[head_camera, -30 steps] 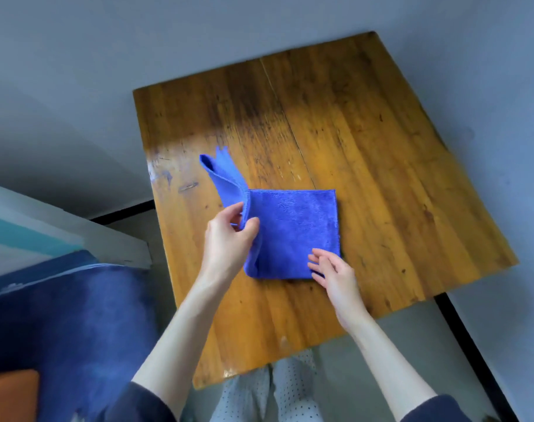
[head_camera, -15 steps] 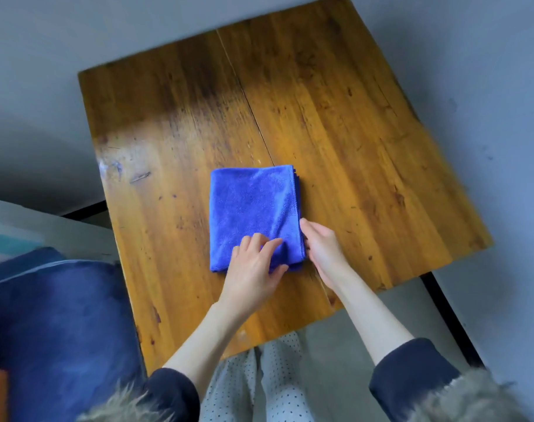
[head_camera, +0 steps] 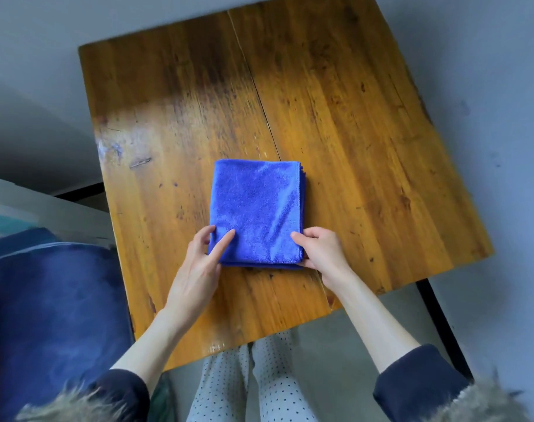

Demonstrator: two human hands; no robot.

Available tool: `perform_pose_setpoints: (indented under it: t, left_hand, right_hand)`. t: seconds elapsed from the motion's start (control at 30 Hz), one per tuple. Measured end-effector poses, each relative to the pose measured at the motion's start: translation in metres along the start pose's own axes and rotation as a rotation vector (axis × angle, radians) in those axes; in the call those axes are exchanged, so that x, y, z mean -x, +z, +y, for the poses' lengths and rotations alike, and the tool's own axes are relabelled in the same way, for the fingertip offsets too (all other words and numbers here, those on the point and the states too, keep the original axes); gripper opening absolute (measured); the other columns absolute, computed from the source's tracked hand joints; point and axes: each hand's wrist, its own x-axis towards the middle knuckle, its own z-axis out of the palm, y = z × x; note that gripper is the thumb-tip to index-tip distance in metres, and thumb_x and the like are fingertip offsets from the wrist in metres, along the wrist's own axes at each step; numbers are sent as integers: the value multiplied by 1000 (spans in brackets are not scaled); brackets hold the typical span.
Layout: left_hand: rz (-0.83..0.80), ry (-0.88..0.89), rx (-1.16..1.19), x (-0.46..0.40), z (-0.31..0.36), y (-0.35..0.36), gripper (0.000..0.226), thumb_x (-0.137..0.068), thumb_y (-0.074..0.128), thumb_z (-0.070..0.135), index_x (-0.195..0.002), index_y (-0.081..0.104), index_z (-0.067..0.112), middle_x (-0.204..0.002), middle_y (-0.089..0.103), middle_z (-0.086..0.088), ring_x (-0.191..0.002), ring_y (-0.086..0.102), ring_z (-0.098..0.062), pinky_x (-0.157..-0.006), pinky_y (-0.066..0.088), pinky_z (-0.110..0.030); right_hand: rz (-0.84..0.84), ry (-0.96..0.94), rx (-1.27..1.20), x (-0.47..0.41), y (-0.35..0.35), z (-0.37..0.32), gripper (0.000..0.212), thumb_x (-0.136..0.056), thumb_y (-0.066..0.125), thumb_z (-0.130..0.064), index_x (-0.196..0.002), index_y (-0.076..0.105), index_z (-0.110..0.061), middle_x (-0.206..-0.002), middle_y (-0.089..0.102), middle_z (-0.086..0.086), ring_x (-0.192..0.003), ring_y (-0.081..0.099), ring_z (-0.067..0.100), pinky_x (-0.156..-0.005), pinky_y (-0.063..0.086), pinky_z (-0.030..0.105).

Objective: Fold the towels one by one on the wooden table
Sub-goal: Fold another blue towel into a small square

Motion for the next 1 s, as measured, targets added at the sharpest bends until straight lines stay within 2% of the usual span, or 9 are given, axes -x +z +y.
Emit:
perform_pose_setpoints:
  t: [0.07, 0.2, 0.33, 0.47, 0.6, 0.7, 0.87, 0.93, 1.0]
  left_hand:
    - [21, 0, 20, 2, -3, 2, 59, -77, 54, -17, -128, 55, 12, -132, 41, -24, -108, 54, -35, -71, 56, -37]
    - [29, -2, 56, 5, -6, 6, 58, -79, 49, -18, -128, 57, 12, -138, 39, -24, -117, 51, -36, -88, 49, -40]
    - [18, 31, 5, 8, -11, 7, 64, -74, 51, -20, -127, 57, 15, -140, 38, -22, -123, 46, -36, -88, 49, -41]
    - [28, 55, -67, 9, -12, 9, 69, -67, 54, -22, -126, 59, 15, -138, 40, -24, -119, 47, -39, -90, 49, -44]
    - [85, 122, -187, 6, -13, 12, 58, -73, 42, -15, -121, 62, 11, -134, 45, -28, -112, 52, -44, -89, 50, -47]
    - [86, 195, -264, 4, -16, 12, 56, -79, 28, -2, -123, 61, 11, -140, 42, -22, -125, 44, -44, -96, 45, -47]
    - [2, 245, -322, 1, -17, 8, 55, -77, 41, -2, -128, 55, 10, -144, 42, -12, -134, 33, -37, -109, 25, -56]
    - [-51, 227, -261, 2, -16, 5, 56, -73, 52, 6, -129, 53, 10, -146, 38, -11, -138, 27, -31, -112, 17, -56]
    - [-66, 201, -178, 0, -12, -2, 52, -76, 45, 22, -126, 55, 11, -147, 38, -8, -141, 23, -24, -115, 11, -55]
  right_hand:
    - [-15, 26, -56, 2, 0, 6, 8, -87, 62, -17, -87, 63, -8, -101, 68, 10, -92, 66, 22, -78, 57, 40]
    - [20, 9, 5, 1, -1, 15, 6, -86, 62, -15, -87, 66, -11, -99, 69, 6, -94, 65, 22, -88, 53, 45]
    - [26, -11, 47, -1, 0, 11, 17, -84, 62, -12, -100, 65, -12, -104, 68, 5, -96, 64, 22, -88, 52, 45]
    - [13, -35, 96, -5, 0, -2, 2, -85, 61, -18, -83, 61, -20, -100, 68, 8, -95, 65, 25, -86, 52, 49]
    - [113, -142, 129, -20, 1, -34, 37, -86, 61, -33, -91, 64, 4, -101, 66, 22, -97, 62, 36, -86, 49, 54]
    - [140, -181, 222, -37, 3, -54, 35, -85, 60, -24, -91, 61, 11, -99, 66, 26, -93, 63, 38, -84, 49, 56]
    - [223, -82, 277, -41, 3, -53, 22, -82, 52, -13, -89, 64, 4, -94, 68, 16, -86, 63, 28, -78, 54, 37]
    - [369, -216, 421, -30, 8, -43, 17, -85, 51, -14, -92, 61, -3, -103, 64, 15, -96, 57, 28, -78, 42, 30]
    - [472, -496, 554, -15, 16, -29, 24, -90, 49, -16, -112, 56, -8, -120, 54, 12, -114, 48, 28, -91, 37, 32]
